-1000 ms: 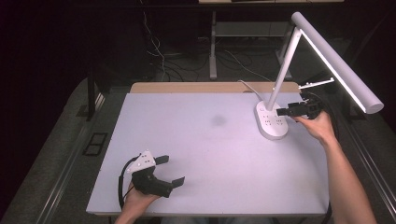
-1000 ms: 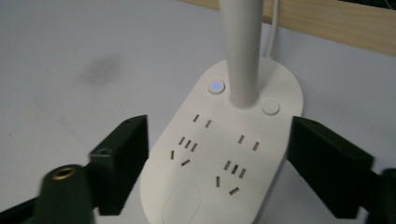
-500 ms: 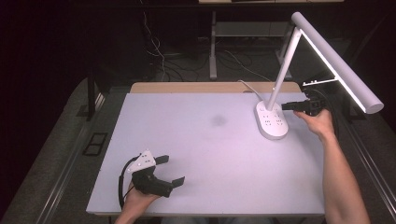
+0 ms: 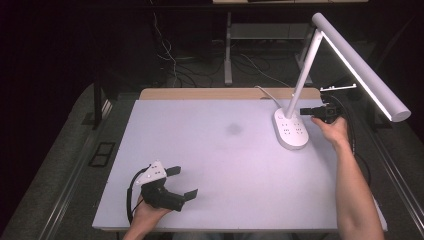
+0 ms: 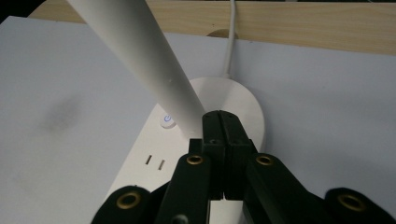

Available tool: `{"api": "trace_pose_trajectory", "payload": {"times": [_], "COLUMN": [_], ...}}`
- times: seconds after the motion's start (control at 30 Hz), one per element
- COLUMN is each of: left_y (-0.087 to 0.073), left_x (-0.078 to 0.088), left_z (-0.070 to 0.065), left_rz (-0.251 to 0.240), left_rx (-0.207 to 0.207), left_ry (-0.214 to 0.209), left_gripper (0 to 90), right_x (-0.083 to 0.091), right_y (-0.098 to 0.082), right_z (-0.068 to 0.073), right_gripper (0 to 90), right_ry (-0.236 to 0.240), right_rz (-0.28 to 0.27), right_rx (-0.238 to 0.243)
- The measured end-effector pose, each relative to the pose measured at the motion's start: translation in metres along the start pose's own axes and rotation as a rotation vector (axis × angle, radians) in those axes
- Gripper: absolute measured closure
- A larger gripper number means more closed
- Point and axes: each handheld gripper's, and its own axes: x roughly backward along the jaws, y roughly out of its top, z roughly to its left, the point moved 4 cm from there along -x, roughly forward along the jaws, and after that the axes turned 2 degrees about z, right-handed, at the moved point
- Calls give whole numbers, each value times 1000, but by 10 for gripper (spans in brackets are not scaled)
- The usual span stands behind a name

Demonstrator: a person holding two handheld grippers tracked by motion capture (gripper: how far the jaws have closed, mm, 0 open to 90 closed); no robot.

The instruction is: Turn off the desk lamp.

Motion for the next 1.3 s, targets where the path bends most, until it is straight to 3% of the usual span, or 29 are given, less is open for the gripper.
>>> {"api": "trace_pose_trajectory", "payload": {"times": [0.37,0.7,0.83,0.87,1.2,1.3], "left_y": [0,0,0,0,-1,-1], "left_x": [0,0,2,2,5,5], "left_z": [0,0,0,1,0,2], "left_rz": [-3,-3,-10,-12,-12,-14], "left_rx": [4,5,12,15,10,18], "left_ry": [1,2,7,7,3,8], "left_gripper": [0,0,0,0,0,0], "right_x": [-18,-29,-34,-34,-39,-36], "right_y": [-6,-7,-7,-8,-6,-6], "right_z": [-5,-7,-7,-6,3,0], "right_gripper": [900,900,900,900,900,900], "right_ry": [-5,-25,11,-3,-37,-25], "right_rz": [34,10,-24,-37,0,-21], "right_rx": [-77,-88,-115,-118,-88,-124]}}
